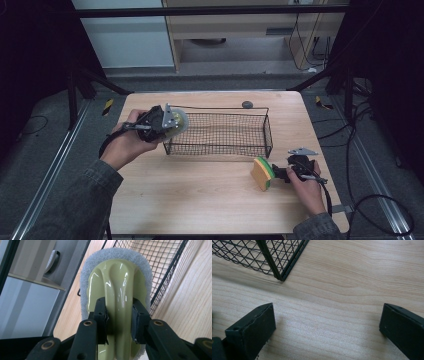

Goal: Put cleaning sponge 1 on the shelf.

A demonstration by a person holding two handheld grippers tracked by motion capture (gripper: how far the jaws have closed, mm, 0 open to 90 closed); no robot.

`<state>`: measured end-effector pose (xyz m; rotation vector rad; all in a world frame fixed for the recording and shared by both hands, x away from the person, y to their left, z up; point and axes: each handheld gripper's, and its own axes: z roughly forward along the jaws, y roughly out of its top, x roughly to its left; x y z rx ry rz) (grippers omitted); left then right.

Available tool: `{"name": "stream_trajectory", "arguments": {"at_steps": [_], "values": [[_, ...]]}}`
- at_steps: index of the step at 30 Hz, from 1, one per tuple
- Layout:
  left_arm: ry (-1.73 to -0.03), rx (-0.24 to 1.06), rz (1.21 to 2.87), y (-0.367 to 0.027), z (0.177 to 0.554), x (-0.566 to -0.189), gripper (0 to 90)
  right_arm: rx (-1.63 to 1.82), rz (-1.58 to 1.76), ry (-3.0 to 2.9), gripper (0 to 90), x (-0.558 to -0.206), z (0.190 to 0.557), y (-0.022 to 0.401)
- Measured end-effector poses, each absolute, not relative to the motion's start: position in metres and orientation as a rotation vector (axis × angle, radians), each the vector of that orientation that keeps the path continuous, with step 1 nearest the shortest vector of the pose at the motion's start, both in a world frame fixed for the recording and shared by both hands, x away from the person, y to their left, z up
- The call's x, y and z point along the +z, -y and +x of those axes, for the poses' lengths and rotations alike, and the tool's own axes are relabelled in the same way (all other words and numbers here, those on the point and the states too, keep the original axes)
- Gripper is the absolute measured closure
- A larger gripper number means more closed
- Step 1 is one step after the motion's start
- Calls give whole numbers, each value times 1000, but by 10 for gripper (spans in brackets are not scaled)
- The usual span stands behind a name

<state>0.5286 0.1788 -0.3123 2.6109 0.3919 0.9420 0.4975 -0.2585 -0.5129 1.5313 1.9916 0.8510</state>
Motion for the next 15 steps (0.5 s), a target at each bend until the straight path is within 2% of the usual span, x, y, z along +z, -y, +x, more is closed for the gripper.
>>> {"name": "stream_trajectory", "arguments": {"at_steps": [15], "values": [[-349,979,2622,-163,549,-301,703,848,1522,-1998,7,-513,498,259]]}}
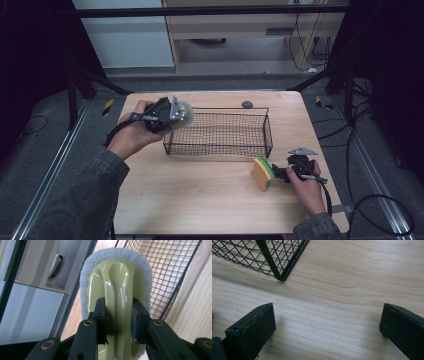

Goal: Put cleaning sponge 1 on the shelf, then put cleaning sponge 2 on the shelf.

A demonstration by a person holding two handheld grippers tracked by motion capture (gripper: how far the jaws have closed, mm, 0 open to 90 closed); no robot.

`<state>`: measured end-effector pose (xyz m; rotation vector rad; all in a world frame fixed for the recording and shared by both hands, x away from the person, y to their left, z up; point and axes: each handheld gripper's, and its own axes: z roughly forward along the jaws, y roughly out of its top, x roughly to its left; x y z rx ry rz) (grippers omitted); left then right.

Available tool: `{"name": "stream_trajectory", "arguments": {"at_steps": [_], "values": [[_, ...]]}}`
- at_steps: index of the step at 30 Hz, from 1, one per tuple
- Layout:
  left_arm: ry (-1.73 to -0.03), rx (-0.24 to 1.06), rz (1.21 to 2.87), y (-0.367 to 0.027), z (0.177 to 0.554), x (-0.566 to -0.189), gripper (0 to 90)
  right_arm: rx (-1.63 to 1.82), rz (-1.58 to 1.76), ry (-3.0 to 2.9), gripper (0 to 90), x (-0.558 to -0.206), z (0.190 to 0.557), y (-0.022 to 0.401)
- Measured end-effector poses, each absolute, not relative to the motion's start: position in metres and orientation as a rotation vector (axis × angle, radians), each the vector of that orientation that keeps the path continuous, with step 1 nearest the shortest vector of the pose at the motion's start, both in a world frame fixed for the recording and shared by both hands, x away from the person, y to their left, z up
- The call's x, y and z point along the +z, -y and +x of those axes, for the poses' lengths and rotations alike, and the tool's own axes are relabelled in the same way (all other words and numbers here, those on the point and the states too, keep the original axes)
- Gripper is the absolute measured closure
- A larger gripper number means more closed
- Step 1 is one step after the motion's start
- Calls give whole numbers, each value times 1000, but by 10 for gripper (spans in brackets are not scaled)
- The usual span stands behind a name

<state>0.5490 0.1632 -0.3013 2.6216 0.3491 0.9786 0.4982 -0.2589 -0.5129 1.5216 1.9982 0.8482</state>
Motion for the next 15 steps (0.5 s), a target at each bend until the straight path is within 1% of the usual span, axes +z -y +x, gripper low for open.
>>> {"name": "stream_trajectory", "arguments": {"at_steps": [5,15], "values": [[-373,994,2627,-161,557,-299,704,851,1523,-1998,7,-513,498,259],[-339,981,2630,-156,573,-304,703,852,1526,-1999,7,-513,499,258]]}}
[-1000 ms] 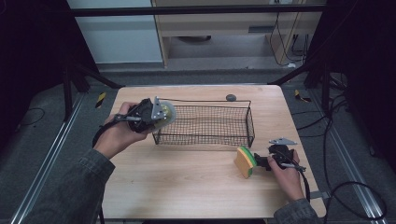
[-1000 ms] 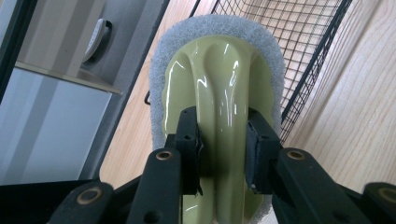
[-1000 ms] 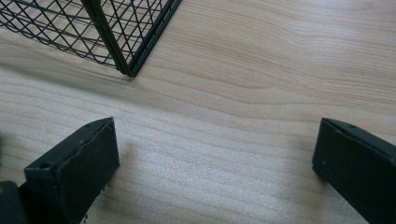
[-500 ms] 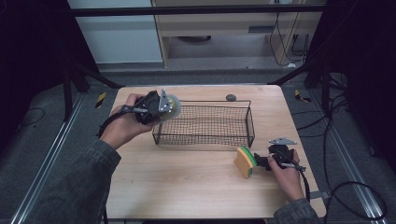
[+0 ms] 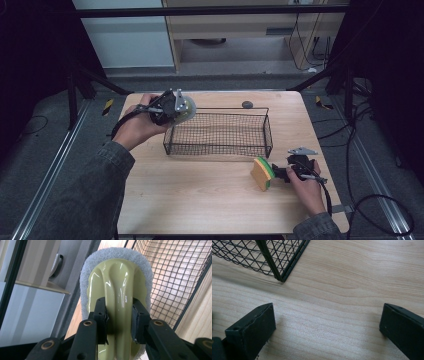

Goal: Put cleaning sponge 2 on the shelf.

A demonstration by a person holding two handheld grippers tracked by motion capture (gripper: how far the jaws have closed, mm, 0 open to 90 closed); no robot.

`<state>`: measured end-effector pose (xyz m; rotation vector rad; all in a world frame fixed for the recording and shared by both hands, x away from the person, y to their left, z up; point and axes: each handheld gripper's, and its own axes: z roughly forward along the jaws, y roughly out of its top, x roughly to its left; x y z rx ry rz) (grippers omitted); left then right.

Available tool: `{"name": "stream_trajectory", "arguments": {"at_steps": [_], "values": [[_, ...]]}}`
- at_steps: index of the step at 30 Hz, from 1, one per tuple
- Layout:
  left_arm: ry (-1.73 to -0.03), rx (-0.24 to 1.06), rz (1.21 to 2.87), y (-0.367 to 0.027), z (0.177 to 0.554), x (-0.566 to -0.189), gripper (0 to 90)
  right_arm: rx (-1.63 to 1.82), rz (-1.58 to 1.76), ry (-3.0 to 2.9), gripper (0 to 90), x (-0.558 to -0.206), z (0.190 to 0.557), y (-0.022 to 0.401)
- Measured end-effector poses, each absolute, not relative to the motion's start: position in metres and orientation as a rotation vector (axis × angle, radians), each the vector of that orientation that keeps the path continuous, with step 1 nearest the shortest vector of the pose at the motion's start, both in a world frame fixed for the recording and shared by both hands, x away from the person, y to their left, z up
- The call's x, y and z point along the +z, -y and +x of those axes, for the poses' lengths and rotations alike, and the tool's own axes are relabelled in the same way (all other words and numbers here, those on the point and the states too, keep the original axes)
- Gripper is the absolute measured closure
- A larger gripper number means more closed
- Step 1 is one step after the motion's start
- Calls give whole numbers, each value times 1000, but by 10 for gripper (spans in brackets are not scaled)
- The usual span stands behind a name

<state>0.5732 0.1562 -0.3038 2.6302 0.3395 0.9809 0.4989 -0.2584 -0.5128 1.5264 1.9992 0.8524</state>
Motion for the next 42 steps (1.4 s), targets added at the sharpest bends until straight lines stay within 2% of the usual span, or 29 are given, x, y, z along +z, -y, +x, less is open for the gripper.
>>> {"name": "stream_trajectory", "arguments": {"at_steps": [19,42], "values": [[-240,1015,2660,-140,584,-301,703,850,1519,-2003,7,-513,499,259],[-135,969,2740,-135,590,-329,703,854,1516,-2012,8,-513,500,258]]}}
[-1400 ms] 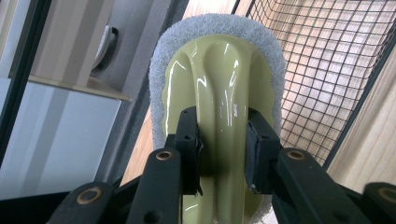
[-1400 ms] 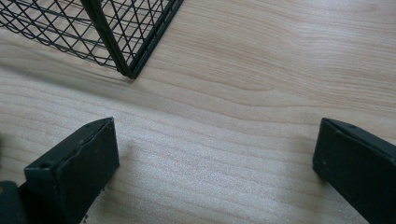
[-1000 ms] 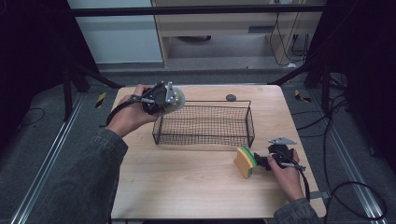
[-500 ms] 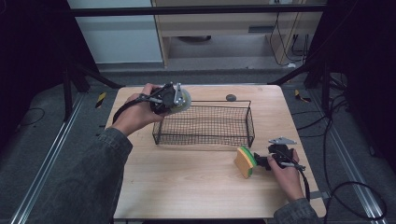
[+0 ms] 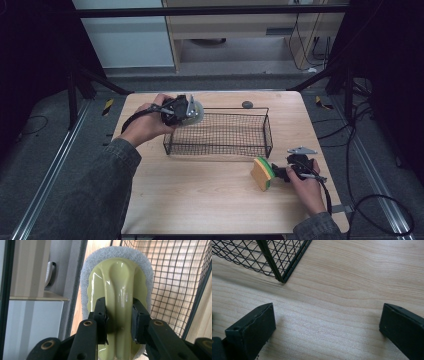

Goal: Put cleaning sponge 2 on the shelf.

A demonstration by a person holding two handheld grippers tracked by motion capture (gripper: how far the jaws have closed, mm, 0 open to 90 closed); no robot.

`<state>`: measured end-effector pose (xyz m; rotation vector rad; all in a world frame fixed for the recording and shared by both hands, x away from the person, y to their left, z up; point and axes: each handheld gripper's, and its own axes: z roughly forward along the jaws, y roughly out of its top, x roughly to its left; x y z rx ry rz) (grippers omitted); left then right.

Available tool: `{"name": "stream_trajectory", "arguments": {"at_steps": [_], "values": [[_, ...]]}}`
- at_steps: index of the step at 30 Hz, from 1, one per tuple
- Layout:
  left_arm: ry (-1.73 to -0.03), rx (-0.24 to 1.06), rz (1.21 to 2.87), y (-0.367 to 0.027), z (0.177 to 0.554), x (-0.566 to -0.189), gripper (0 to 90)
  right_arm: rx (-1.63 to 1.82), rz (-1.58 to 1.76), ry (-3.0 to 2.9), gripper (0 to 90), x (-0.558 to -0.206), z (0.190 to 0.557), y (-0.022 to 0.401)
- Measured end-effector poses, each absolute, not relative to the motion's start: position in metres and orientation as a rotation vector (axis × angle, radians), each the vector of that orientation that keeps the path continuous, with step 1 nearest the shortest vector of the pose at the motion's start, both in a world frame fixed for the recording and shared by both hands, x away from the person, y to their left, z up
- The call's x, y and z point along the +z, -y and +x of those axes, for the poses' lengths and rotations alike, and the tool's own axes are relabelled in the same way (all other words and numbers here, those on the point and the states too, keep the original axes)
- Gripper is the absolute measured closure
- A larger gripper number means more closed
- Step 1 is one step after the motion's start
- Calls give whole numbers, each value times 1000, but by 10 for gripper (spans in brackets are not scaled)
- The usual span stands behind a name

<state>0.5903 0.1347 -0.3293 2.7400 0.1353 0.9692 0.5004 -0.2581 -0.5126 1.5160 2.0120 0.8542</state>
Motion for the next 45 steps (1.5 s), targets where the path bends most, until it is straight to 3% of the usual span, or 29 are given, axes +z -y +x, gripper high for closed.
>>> {"name": "stream_trajectory", "arguments": {"at_steps": [16,45], "values": [[-55,905,2787,-125,597,-353,703,857,1509,-2013,9,-513,500,258],[-84,851,2829,-133,601,-377,703,857,1505,-2015,8,-513,500,258]]}}
